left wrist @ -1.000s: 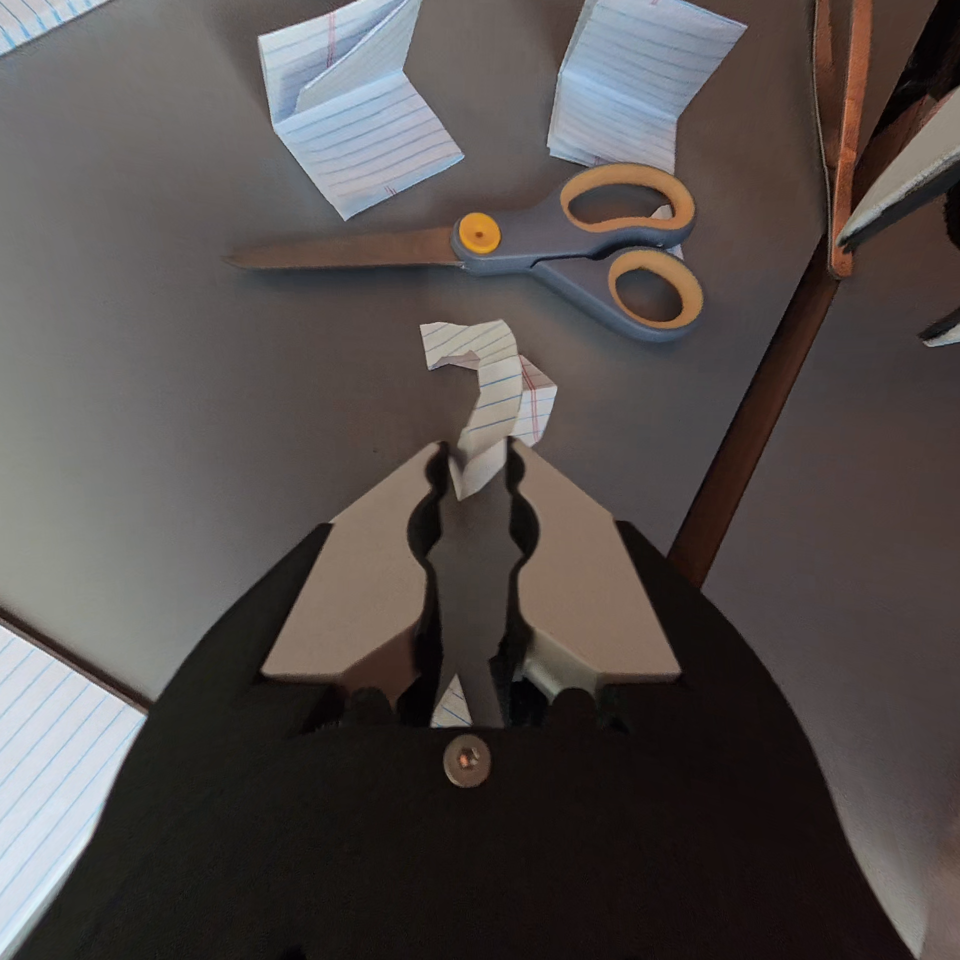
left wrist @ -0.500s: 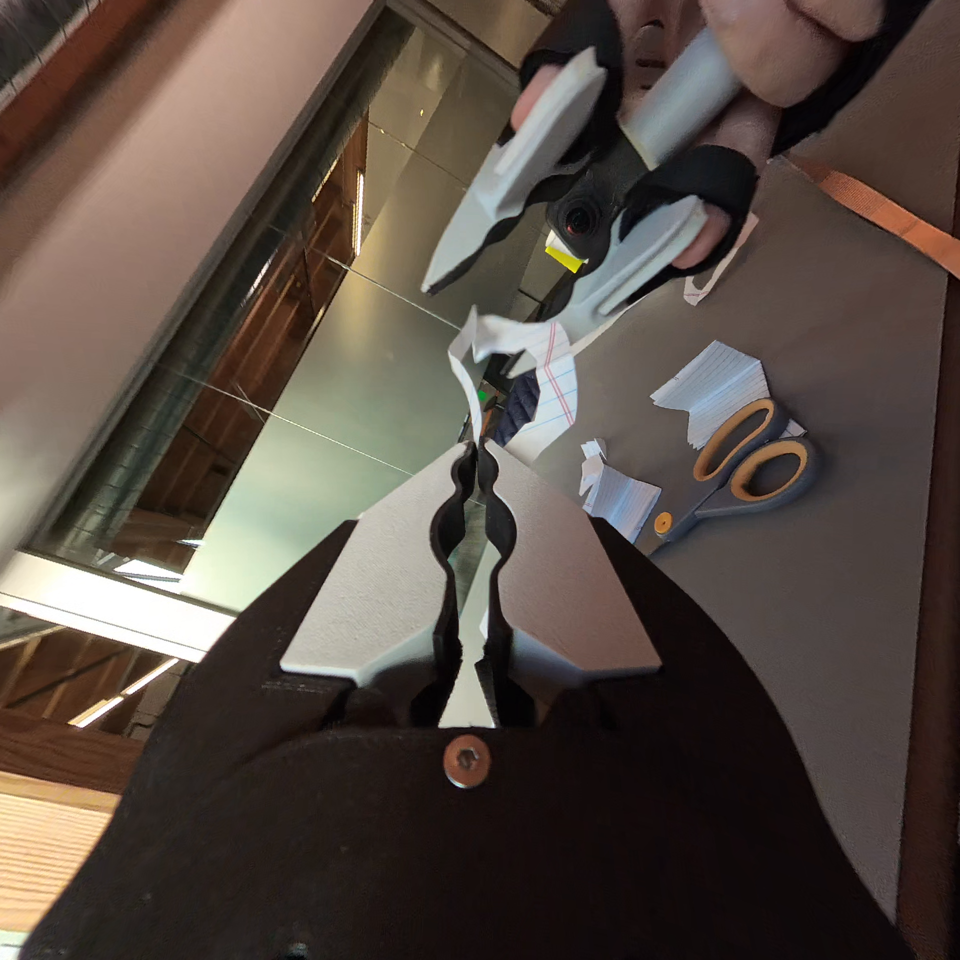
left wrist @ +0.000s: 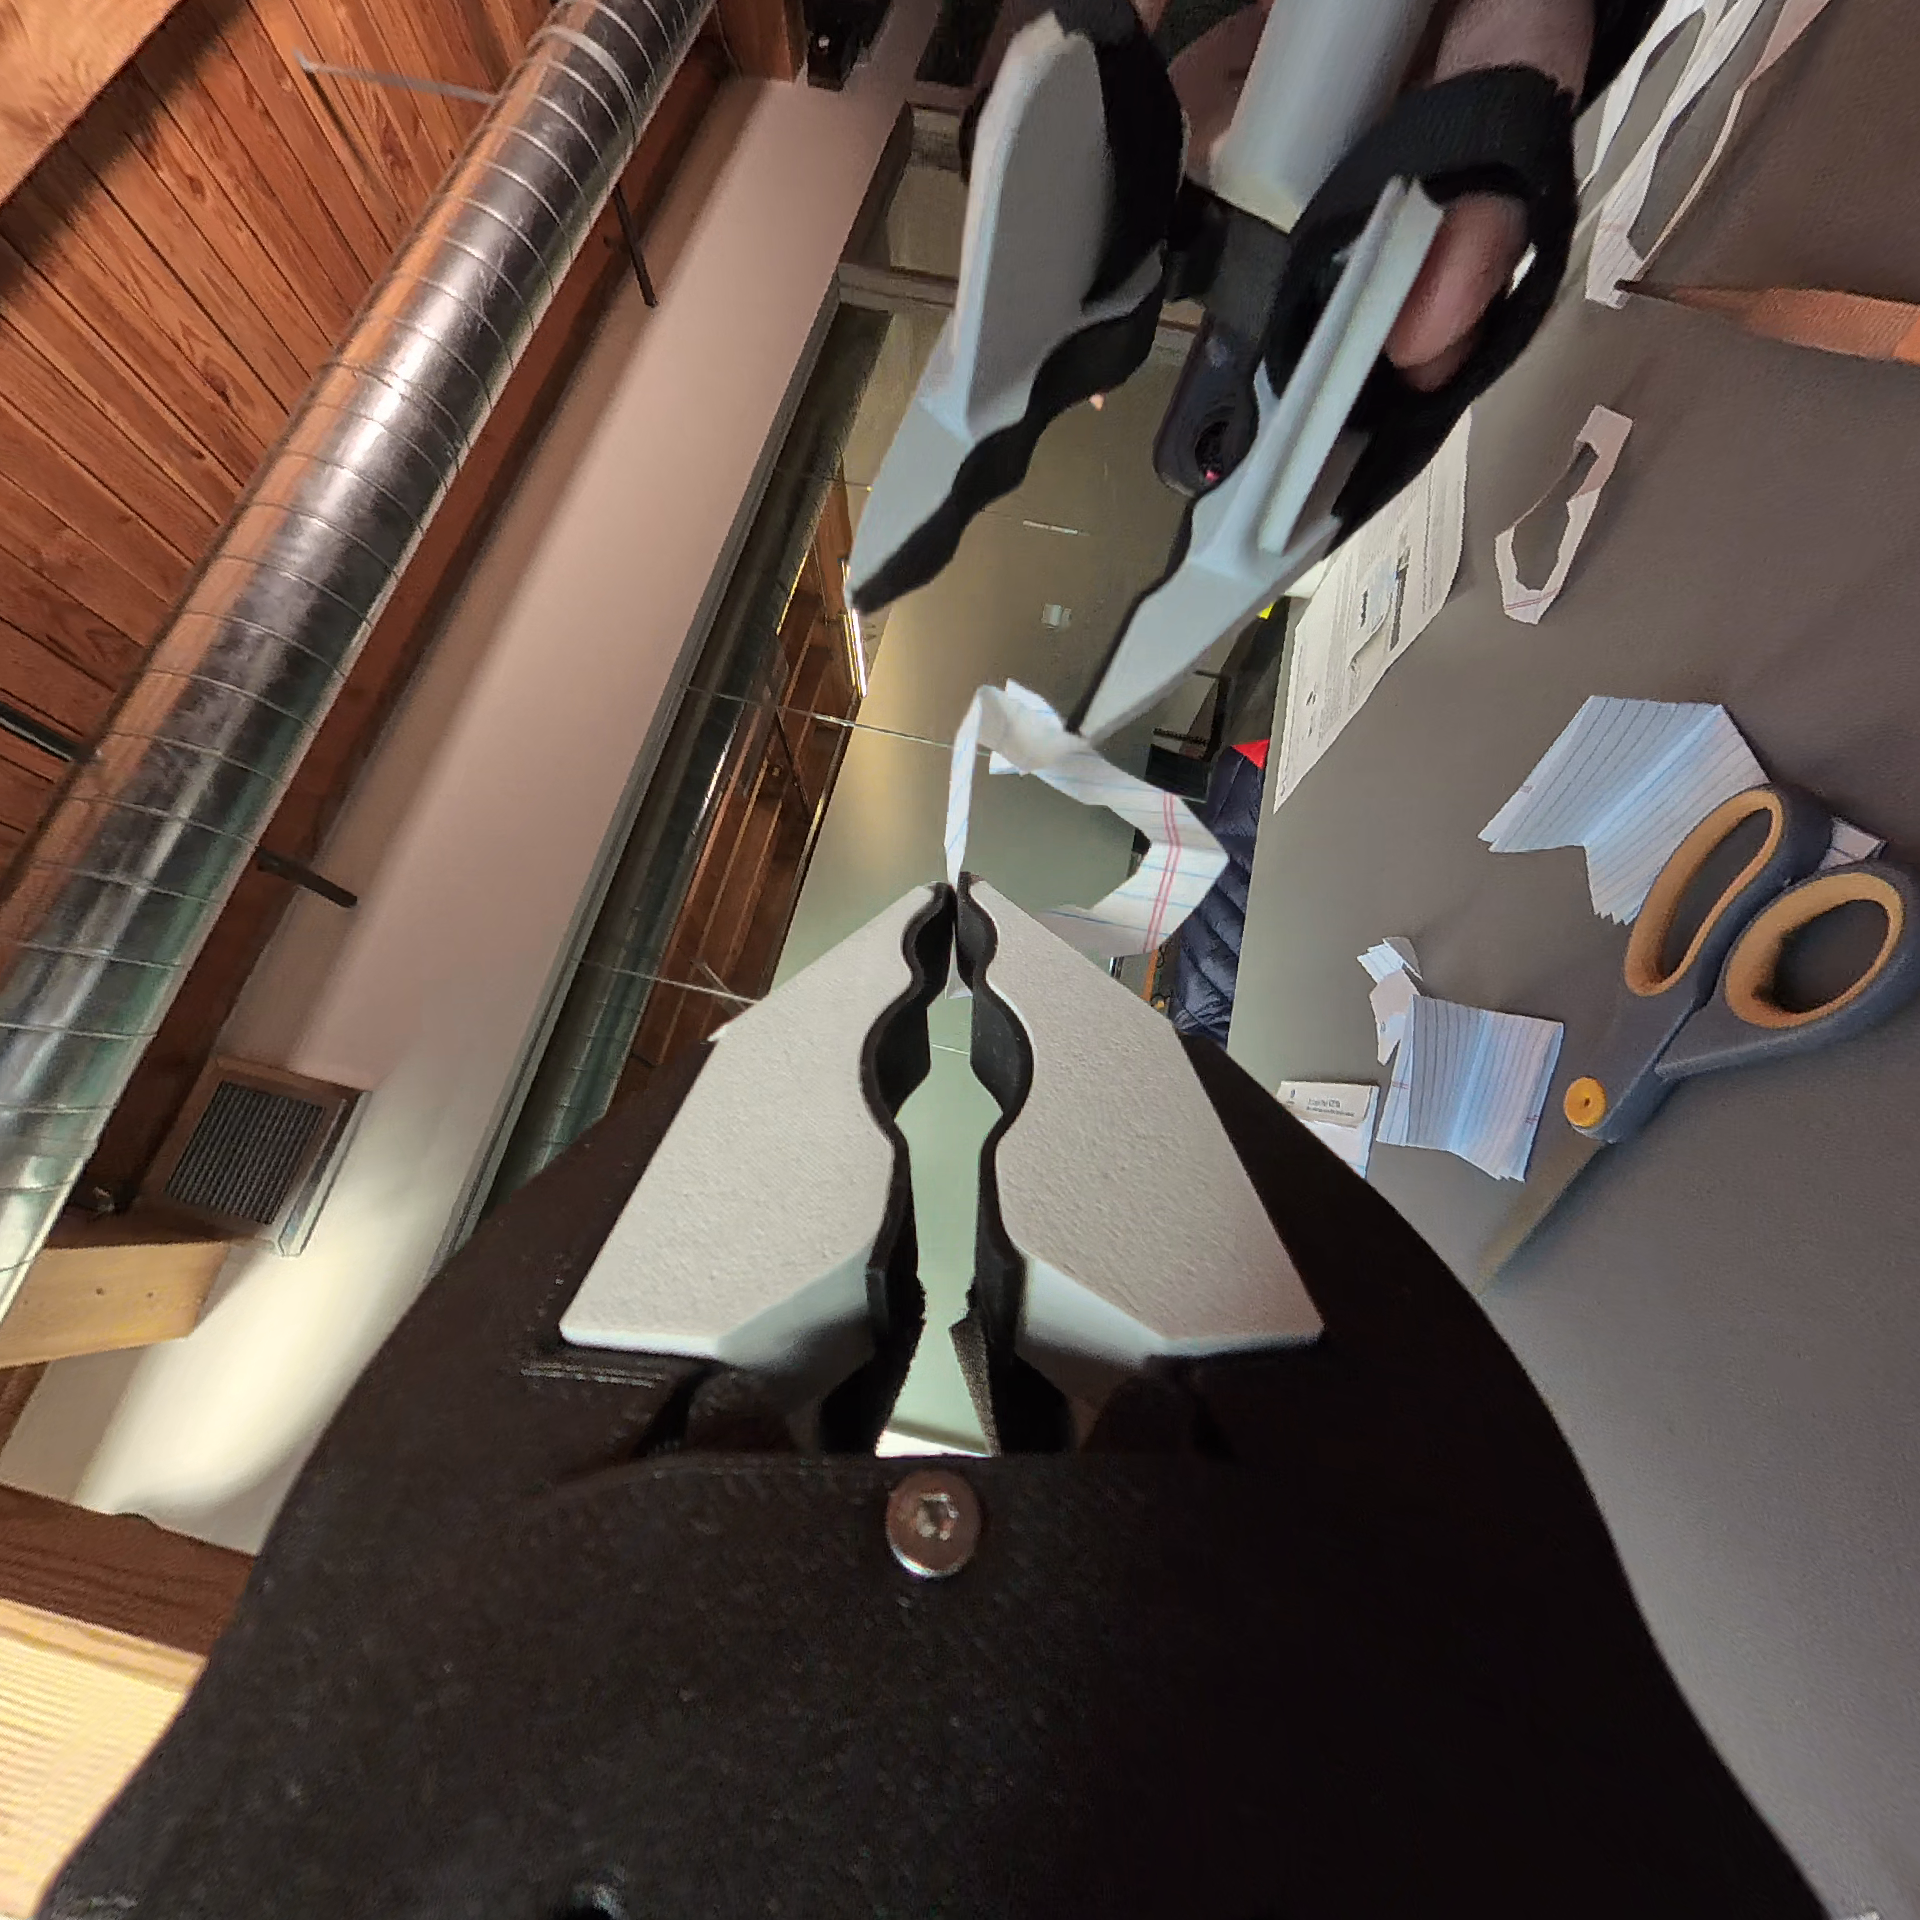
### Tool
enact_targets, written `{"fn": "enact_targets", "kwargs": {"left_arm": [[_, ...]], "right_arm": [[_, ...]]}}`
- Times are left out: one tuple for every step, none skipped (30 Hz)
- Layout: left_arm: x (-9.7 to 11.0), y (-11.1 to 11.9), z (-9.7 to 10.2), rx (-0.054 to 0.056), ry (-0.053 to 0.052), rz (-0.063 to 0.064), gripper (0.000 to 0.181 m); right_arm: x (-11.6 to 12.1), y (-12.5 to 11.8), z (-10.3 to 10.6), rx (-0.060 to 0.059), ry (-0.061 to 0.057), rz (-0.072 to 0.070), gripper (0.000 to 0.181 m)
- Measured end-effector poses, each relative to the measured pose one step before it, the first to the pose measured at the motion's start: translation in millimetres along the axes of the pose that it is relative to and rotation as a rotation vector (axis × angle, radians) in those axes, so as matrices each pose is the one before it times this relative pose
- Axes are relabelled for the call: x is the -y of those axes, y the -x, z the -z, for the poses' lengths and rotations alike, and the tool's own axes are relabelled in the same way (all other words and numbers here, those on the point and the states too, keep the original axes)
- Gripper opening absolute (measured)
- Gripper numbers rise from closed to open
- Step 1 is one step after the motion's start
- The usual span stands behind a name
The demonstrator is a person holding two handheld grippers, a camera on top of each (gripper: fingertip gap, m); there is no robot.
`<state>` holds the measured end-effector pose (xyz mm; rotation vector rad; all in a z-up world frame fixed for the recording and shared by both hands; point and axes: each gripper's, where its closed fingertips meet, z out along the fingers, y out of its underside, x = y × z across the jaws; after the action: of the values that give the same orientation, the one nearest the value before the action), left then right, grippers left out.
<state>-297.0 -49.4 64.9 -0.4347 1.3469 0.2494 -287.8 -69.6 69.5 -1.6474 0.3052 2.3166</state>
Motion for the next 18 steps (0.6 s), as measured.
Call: {"fn": "enact_targets", "kwargs": {"left_arm": [[3.88, -0.76, -1.95, -0.0051, -0.0133, -0.0095, 0.0], [4.4, -0.32, -1.55, -0.0008, -0.0192, -0.0118, 0.0], [3.94, -0.95, -1.82, -0.0043, -0.0171, -0.0114, 0.0], [2.43, -1.96, -2.59, -0.011, -0.0075, -0.0084, 0.0], [2.46, -1.78, -2.63, -0.0082, -0.0088, -0.0075, 0.0], [3.35, -0.97, -2.3, -0.0015, -0.0151, -0.0065, 0.0], [3.48, -0.5, -2.59, 0.0001, -0.0125, -0.0013, 0.0], [2.82, -0.37, -3.06, -0.001, -0.0071, 0.0031, 0.0], [2.34, -0.15, -3.31, 0.0, -0.0051, 0.0012, 0.0], [1.85, 0.57, -3.54, 0.005, -0.0049, -0.0018, 0.0], [1.36, 0.69, -3.74, 0.006, -0.0048, 0.0012, 0.0], [1.05, 0.17, -4.29, 0.0015, -0.0032, 0.0066, 0.0], [1.51, 0.07, -4.43, 0.0013, -0.0031, 0.0067, 0.0], [2.37, -0.35, -4.71, 0.001, -0.0066, 0.001, 0.0], [3.14, -0.84, -5.14, -0.0009, -0.0079, -0.0048, 0.0], [3.6, -1.1, -5.53, -0.0019, -0.0066, -0.0078, 0.0], [4.02, -1.3, -5.86, -0.0027, -0.006, -0.0077, 0.0], [4.75, -1.1, -6.13, -0.0019, -0.0082, -0.0061, 0.0]], "right_arm": [[2.0, -1.26, 1.65, -0.0133, -0.0085, 0.0177, 0.041], [2.91, 0.62, 2.58, -0.0065, -0.0132, 0.0142, 0.041], [2.25, 1.25, 3.22, -0.0082, -0.0088, 0.0193, 0.041], [1.29, 1.61, 3.67, -0.0114, -0.0051, 0.0277, 0.038], [1.6, 1.95, 3.91, -0.0134, -0.0068, 0.0341, 0.036], [2.22, 1.0, 4.29, -0.0189, -0.0084, 0.0279, 0.034], [1.3, 0.08, 4.53, -0.0196, 0.0012, 0.0191, 0.032], [-0.06, -0.49, 5.04, -0.0198, 0.0101, 0.013, 0.029], [-0.68, -0.71, 5.12, -0.0188, 0.0042, 0.0078, 0.029], [-3.15, 0.77, 4.86, -0.0088, 0.0146, -0.0013, 0.03], [-4.52, 2.38, 5.07, 0.0013, 0.0202, -0.0054, 0.03], [-3.12, 1.78, 5.69, -0.0028, 0.004, -0.0013, 0.03], [-1.75, -0.71, 6.43, -0.0133, -0.0059, -0.0007, 0.03], [-1.31, -0.76, 6.35, -0.0083, -0.0083, -0.0033, 0.03], [-0.73, 0.75, 5.96, 0.0084, -0.0095, -0.0116, 0.03], [-0.49, 2.48, 5.94, 0.0213, -0.0094, -0.0191, 0.03], [0.03, 4.22, 5.95, 0.0287, -0.01, -0.0181, 0.03], [0.73, 4.92, 6.19, 0.0279, -0.0096, -0.0071, 0.031]]}}
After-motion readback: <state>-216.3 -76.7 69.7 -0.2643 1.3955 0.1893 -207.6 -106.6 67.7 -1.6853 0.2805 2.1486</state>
